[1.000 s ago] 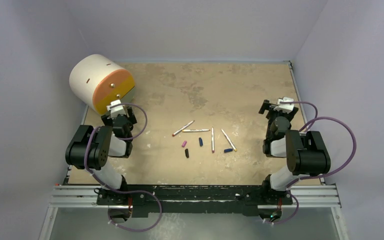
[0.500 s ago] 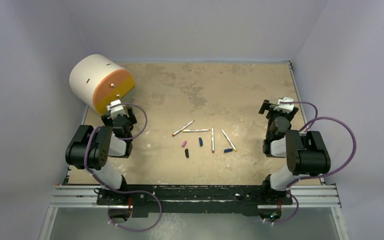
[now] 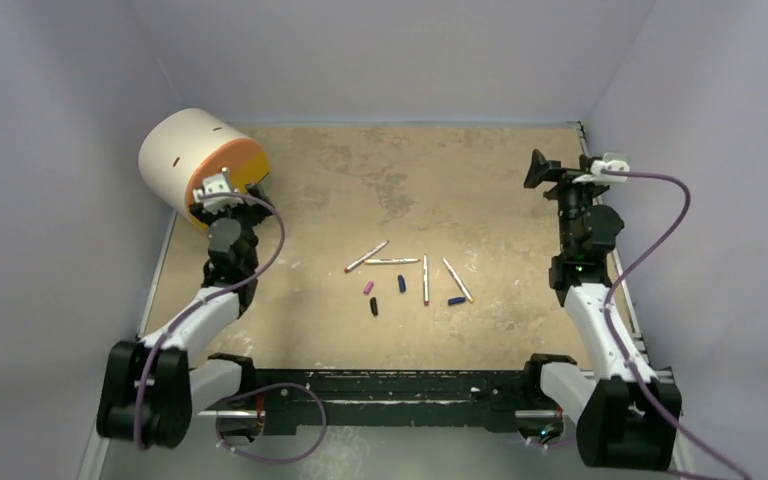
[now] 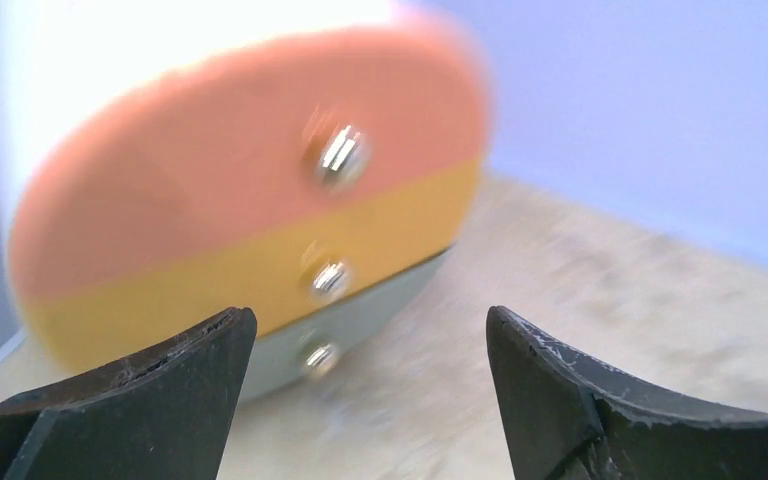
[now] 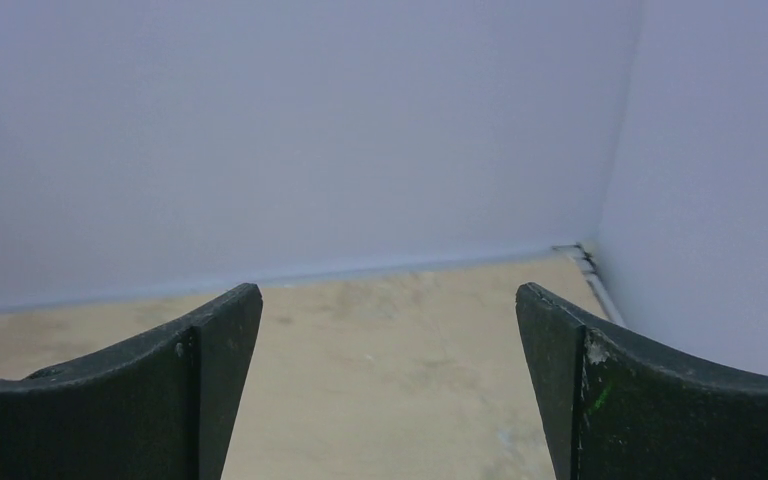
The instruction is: Insert the pens into the pen caps
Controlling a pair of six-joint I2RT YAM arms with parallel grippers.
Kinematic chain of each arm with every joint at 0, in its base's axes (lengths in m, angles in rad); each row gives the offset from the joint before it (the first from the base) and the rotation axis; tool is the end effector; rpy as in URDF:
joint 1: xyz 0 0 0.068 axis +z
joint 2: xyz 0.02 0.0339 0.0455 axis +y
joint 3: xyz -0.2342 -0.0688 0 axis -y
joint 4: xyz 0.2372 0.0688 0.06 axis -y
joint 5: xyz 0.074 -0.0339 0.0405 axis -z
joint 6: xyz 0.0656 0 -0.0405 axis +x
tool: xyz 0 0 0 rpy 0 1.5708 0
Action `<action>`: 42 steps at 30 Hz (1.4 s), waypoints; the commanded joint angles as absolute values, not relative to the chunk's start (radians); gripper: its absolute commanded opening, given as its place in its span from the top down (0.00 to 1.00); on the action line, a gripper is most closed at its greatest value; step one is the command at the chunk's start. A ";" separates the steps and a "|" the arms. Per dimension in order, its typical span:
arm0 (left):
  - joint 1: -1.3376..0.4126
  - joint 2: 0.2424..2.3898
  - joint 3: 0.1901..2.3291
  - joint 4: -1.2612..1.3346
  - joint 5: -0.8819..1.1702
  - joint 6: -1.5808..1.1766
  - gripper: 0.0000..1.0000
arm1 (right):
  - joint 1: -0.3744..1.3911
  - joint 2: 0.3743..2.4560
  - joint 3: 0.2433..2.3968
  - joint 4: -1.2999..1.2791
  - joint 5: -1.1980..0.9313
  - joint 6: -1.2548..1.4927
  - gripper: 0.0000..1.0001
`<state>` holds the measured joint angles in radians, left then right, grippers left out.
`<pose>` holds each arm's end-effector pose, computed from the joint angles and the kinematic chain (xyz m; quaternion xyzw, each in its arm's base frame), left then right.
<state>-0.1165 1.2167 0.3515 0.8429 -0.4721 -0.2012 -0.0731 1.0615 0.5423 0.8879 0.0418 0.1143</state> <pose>0.2723 -0.0018 0.1886 -0.1928 0.6876 0.0576 0.6977 0.2708 -0.0226 0.3027 0.0701 0.5613 0.0052 0.8246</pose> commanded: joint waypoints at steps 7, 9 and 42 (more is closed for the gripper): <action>-0.225 0.913 0.908 -0.104 -0.231 -0.589 0.14 | -0.075 0.920 0.826 -0.030 -0.047 0.406 0.00; -0.225 0.899 0.971 -0.213 -0.246 -0.579 0.14 | -0.075 0.908 0.812 -0.063 -0.043 0.444 0.00; -0.245 1.030 1.015 -0.528 -0.467 -0.523 0.14 | 0.391 1.019 0.681 -0.034 0.113 0.332 0.25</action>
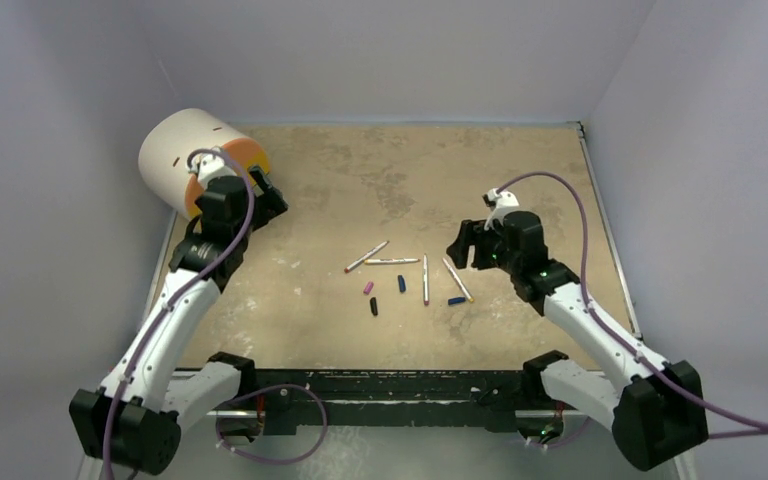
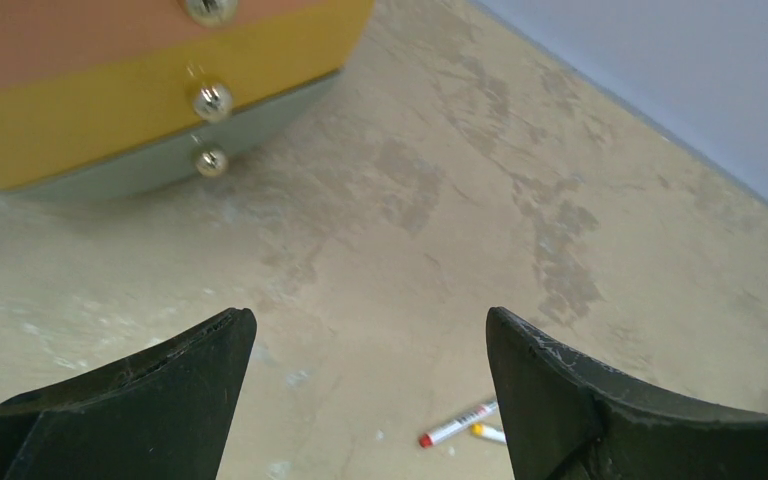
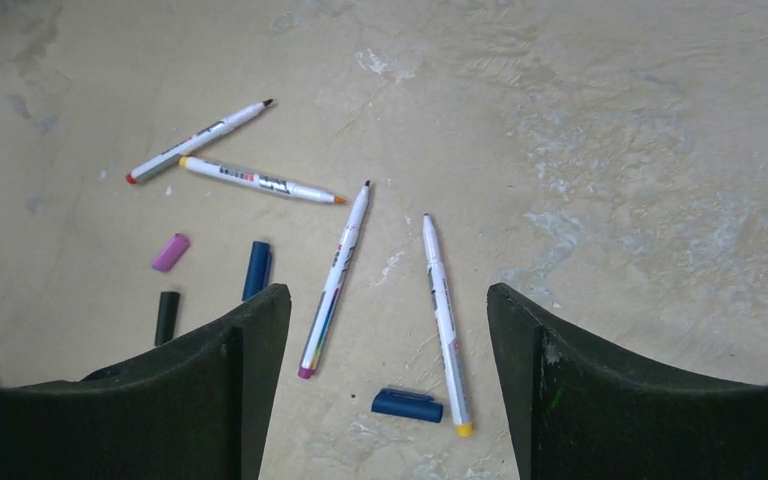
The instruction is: Insert the pens into the pen caps
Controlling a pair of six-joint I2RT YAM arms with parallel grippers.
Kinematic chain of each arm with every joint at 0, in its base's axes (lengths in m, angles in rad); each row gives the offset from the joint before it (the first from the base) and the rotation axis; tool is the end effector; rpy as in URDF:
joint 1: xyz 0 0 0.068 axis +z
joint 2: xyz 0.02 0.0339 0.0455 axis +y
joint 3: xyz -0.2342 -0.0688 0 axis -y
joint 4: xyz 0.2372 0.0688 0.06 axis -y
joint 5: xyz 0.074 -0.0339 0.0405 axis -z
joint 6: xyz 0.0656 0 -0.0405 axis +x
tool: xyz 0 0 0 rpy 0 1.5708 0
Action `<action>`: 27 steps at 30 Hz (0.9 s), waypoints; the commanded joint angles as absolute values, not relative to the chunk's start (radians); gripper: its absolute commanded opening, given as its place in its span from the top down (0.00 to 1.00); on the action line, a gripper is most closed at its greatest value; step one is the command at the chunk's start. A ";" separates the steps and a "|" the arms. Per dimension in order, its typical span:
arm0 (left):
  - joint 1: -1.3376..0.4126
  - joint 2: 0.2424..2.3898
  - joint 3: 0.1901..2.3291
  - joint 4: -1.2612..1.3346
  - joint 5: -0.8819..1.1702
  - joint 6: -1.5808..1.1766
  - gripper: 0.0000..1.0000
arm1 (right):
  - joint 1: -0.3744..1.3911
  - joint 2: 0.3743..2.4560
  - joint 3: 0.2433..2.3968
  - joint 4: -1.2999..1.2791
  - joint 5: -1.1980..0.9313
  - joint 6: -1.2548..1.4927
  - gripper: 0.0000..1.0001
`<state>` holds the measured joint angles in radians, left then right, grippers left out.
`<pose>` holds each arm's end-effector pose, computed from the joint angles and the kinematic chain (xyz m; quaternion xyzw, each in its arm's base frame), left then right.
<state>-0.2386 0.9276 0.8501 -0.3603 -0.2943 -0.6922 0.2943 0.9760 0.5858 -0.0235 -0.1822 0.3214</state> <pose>0.2421 -0.0393 0.2844 -0.2644 0.7956 -0.1277 0.5299 0.2433 0.0862 0.2171 -0.0384 0.8344 0.2376 0.4959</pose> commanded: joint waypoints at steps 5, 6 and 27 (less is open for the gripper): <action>-0.244 1.025 1.091 -0.534 -0.477 -0.385 0.11 | 0.449 0.966 0.699 -0.014 0.346 0.375 0.24; -0.245 1.008 1.086 -0.511 -0.473 -0.370 0.10 | 0.448 0.939 0.690 0.002 0.371 0.380 0.23; -0.236 0.968 0.963 -0.344 -0.524 -0.532 0.10 | 0.448 0.976 0.612 0.050 0.217 0.410 0.31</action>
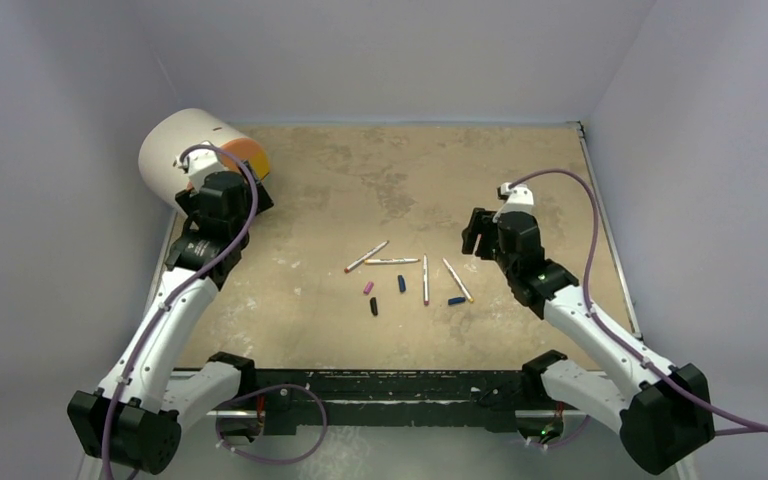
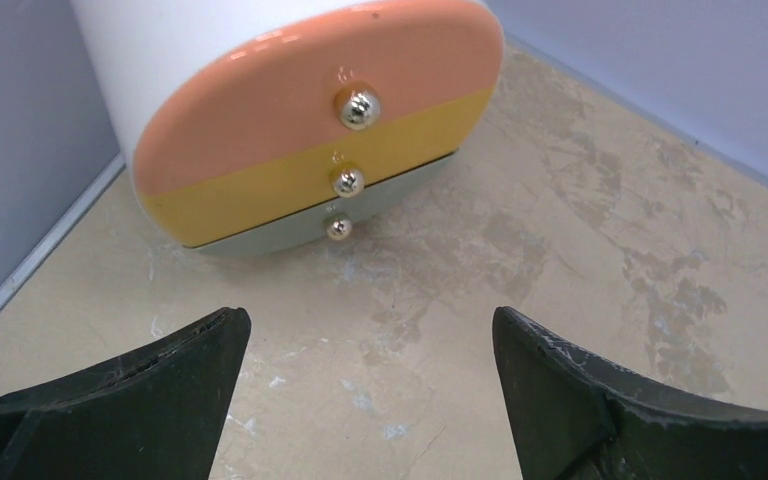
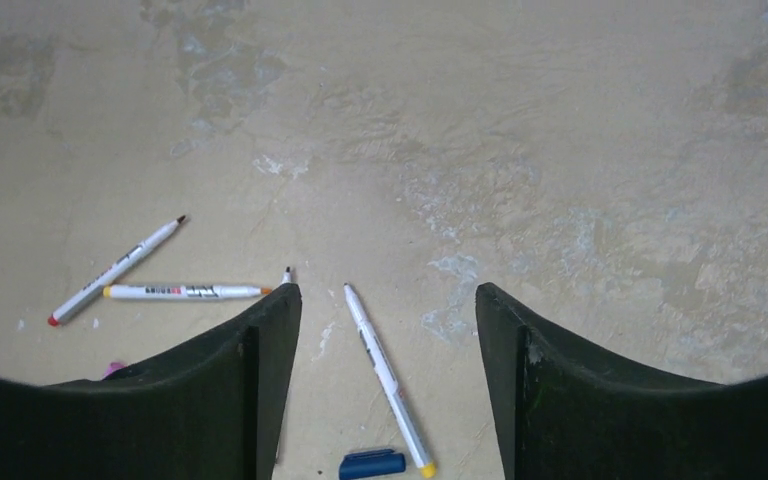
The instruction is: Insert the pens into the pen caps
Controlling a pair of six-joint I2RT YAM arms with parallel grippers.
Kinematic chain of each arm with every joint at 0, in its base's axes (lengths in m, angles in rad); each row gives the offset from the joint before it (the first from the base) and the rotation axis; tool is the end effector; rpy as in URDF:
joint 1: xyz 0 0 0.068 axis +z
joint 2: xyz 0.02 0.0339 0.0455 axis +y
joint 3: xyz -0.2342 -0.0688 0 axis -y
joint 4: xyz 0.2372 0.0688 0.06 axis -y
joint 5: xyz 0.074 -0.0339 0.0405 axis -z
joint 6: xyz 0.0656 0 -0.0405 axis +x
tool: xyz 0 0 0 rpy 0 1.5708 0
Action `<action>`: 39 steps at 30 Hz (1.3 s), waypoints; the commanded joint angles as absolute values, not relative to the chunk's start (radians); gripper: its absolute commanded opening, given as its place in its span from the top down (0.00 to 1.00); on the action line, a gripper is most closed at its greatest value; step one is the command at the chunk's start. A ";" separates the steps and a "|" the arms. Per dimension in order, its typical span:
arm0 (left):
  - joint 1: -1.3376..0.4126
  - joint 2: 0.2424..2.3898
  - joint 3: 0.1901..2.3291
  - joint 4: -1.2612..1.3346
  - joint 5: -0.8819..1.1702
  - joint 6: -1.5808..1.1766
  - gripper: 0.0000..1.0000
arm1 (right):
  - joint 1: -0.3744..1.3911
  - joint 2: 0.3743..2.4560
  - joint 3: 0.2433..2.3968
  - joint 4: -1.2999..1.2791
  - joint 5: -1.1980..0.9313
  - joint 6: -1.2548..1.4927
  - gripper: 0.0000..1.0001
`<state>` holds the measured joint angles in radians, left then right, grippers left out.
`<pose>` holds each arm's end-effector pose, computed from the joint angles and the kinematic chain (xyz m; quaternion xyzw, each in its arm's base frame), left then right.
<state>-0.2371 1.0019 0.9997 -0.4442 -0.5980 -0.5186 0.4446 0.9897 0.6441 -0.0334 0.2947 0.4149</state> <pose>0.2486 -0.0221 0.3149 -0.2689 0.7785 0.0437 0.5654 0.2447 0.0955 0.2348 0.0702 0.8198 0.1208 0.5553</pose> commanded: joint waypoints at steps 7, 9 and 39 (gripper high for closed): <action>-0.236 0.907 0.909 -0.279 -0.417 -0.497 0.23 | 0.448 1.109 0.606 0.029 0.146 0.419 0.46; -0.236 0.915 0.912 -0.287 -0.408 -0.488 0.23 | 0.449 1.132 0.607 0.021 0.141 0.430 0.47; -0.236 0.931 0.908 -0.296 -0.290 -0.437 0.20 | 0.522 1.448 0.732 -0.165 0.207 0.436 0.48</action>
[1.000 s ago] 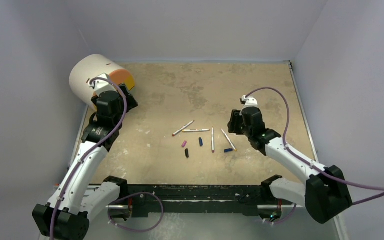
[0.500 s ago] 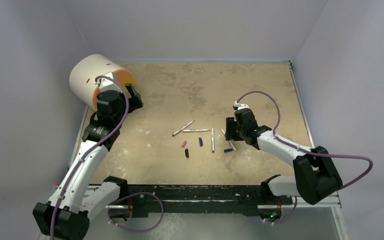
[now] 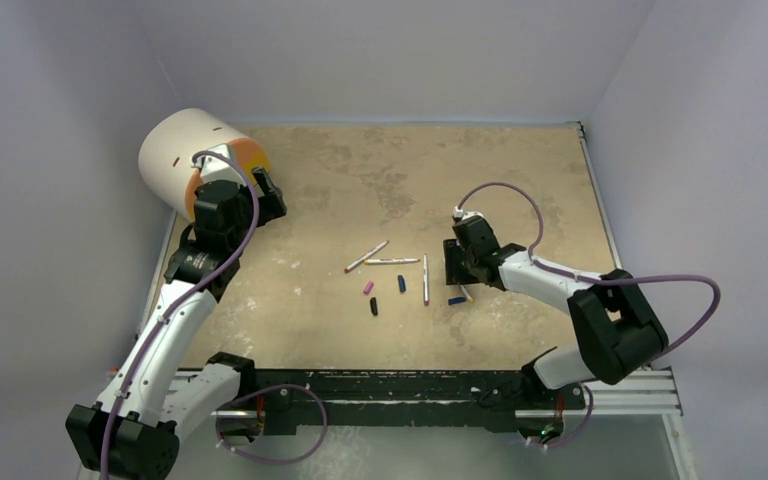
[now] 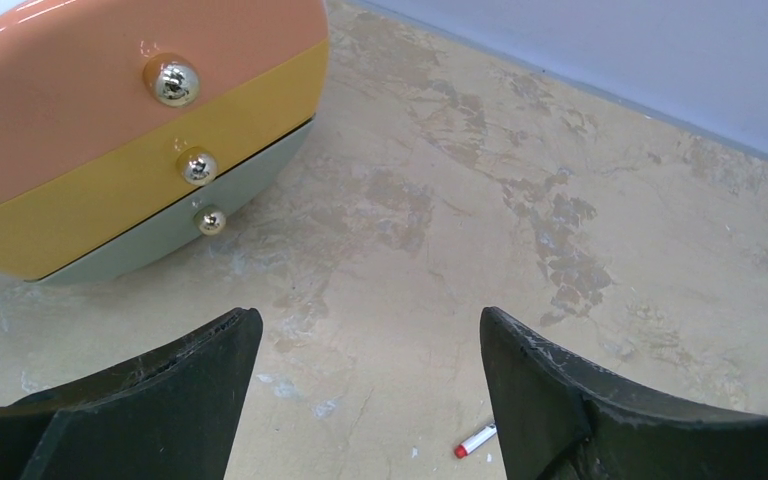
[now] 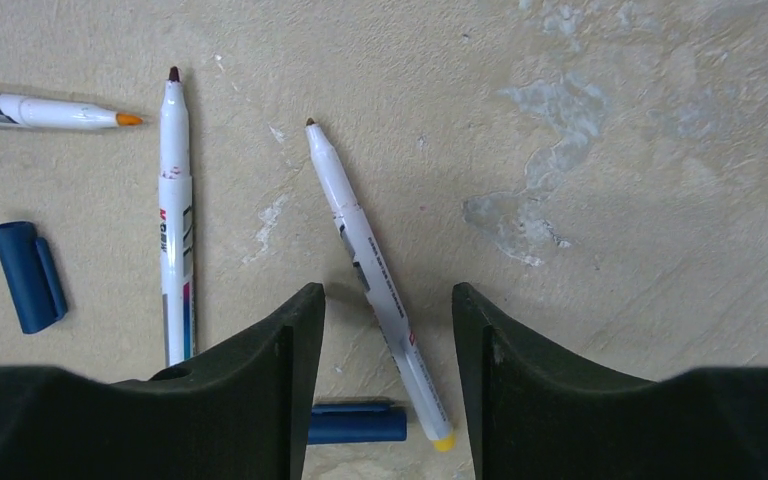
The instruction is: Insert the pens into the pen caps
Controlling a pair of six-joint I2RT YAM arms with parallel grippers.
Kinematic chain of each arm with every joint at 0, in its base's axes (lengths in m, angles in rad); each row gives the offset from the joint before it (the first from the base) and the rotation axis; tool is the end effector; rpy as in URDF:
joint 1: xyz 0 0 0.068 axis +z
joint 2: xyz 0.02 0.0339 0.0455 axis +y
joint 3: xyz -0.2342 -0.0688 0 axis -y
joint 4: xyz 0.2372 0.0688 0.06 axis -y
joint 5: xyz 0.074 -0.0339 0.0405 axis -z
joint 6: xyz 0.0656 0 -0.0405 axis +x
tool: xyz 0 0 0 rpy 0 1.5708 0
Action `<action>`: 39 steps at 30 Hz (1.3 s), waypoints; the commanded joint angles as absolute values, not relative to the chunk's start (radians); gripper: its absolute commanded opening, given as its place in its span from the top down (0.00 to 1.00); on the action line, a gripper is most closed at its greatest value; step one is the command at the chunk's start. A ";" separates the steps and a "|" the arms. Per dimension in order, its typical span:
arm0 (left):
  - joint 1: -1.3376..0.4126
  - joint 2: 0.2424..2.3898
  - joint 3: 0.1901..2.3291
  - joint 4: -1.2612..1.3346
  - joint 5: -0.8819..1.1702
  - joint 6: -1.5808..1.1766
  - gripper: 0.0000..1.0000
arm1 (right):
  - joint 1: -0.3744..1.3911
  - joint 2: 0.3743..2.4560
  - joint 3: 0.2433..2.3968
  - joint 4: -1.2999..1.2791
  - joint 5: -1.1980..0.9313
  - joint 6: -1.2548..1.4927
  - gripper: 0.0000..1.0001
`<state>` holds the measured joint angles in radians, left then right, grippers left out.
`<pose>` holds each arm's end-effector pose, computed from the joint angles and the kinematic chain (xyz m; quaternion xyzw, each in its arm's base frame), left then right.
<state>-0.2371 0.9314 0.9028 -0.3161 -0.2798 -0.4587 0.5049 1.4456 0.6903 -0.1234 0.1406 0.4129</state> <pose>0.2454 -0.0407 0.3083 -0.1693 0.7961 -0.0870 0.5745 0.2611 0.1338 0.1200 -0.0194 0.9385 0.0906 0.3326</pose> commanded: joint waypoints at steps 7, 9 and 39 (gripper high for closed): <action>-0.236 0.930 0.911 -0.304 -0.300 -0.435 0.22 | 0.537 1.454 0.741 -0.186 0.238 0.453 0.77; -0.236 0.930 0.910 -0.305 -0.297 -0.437 0.22 | 0.536 1.456 0.741 -0.185 0.240 0.458 0.87; -0.379 0.922 0.595 0.709 0.456 -1.012 0.31 | 0.581 0.917 0.736 0.226 -0.313 0.424 1.00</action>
